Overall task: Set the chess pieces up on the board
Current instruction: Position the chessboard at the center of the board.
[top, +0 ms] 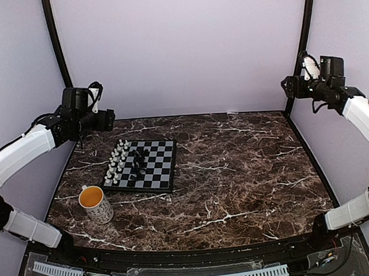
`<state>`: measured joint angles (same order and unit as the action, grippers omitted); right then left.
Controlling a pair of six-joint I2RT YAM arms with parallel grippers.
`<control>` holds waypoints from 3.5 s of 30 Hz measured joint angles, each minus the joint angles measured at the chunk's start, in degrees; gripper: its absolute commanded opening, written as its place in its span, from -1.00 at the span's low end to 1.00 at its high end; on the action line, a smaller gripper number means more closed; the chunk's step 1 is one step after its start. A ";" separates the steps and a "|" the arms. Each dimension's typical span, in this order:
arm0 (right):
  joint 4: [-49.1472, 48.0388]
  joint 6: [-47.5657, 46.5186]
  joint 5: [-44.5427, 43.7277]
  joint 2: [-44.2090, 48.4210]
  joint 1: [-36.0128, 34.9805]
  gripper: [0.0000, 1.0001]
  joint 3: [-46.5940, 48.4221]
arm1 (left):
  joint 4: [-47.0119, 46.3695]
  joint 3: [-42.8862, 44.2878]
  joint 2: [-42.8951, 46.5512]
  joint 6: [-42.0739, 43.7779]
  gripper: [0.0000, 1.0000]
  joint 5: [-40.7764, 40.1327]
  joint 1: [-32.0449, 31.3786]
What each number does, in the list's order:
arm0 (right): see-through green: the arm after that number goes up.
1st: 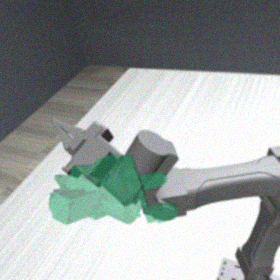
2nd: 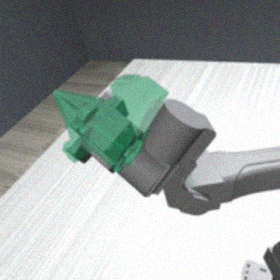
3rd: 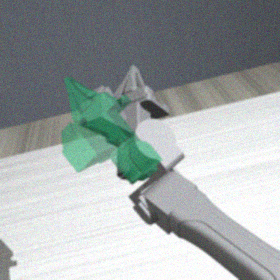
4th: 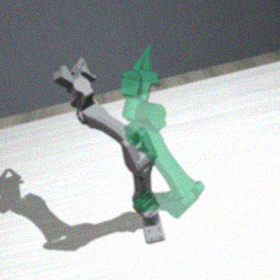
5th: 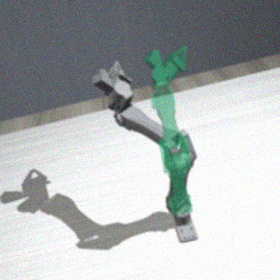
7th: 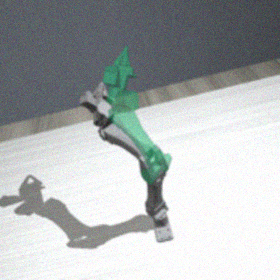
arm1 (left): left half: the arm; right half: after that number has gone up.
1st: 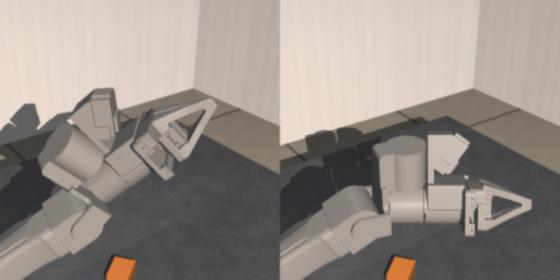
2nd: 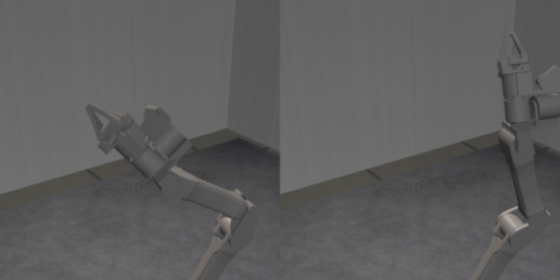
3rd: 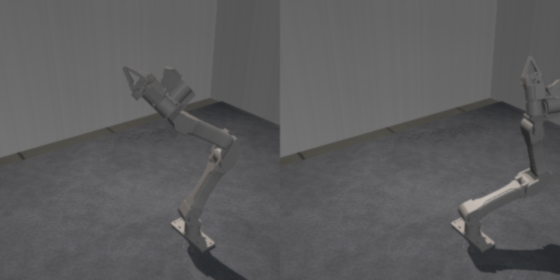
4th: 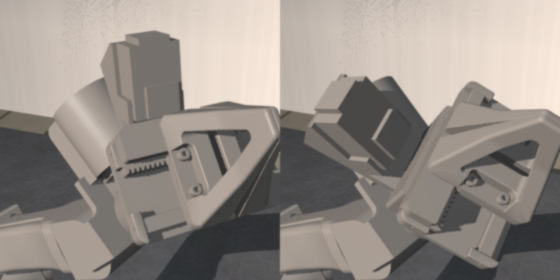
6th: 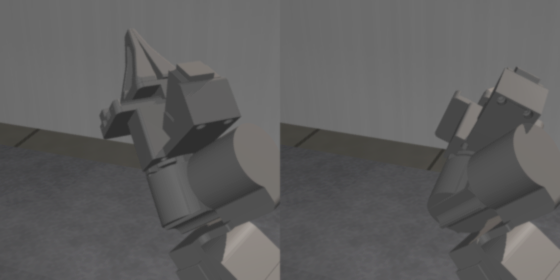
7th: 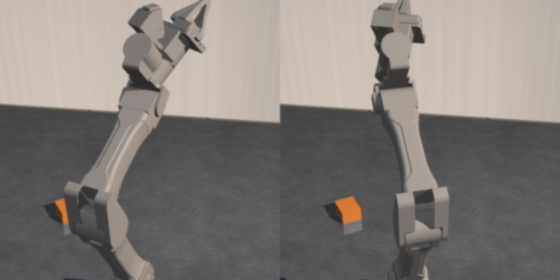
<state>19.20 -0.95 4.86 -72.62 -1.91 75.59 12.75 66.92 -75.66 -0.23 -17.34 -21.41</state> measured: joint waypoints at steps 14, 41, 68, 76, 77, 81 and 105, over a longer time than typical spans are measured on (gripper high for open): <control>0.81 -9.44 13.29 -20.28 -2.67 0.65 -0.63 | -7.63 -7.87 -2.73 -4.61 0.62 8.81 10.03; 9.66 -16.98 23.93 -54.07 -28.06 0.30 23.93 | 3.72 16.72 -33.18 -25.55 0.29 32.96 22.51; 12.17 -17.46 26.16 -51.01 -27.96 0.12 19.45 | 10.12 25.88 -51.21 -25.42 -1.00 37.05 26.97; 12.17 -17.92 26.23 -50.95 -27.96 0.11 17.92 | 9.73 29.33 -54.03 -24.50 -1.00 40.70 24.61; 12.20 -18.03 26.23 -50.93 -27.96 0.11 17.59 | 9.73 29.70 -54.27 -24.30 -1.00 40.85 23.98; 12.20 -18.60 26.16 -50.47 -27.96 0.11 16.17 | 9.88 31.76 -55.60 -23.30 -1.00 40.92 20.65; 14.43 -21.66 24.87 -42.56 -20.02 0.10 7.65 | 11.15 34.58 -58.10 -20.35 -1.00 47.69 4.13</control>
<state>33.63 -22.61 29.74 -115.18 -21.93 83.24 23.90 101.49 -133.75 -20.58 30.35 -17.28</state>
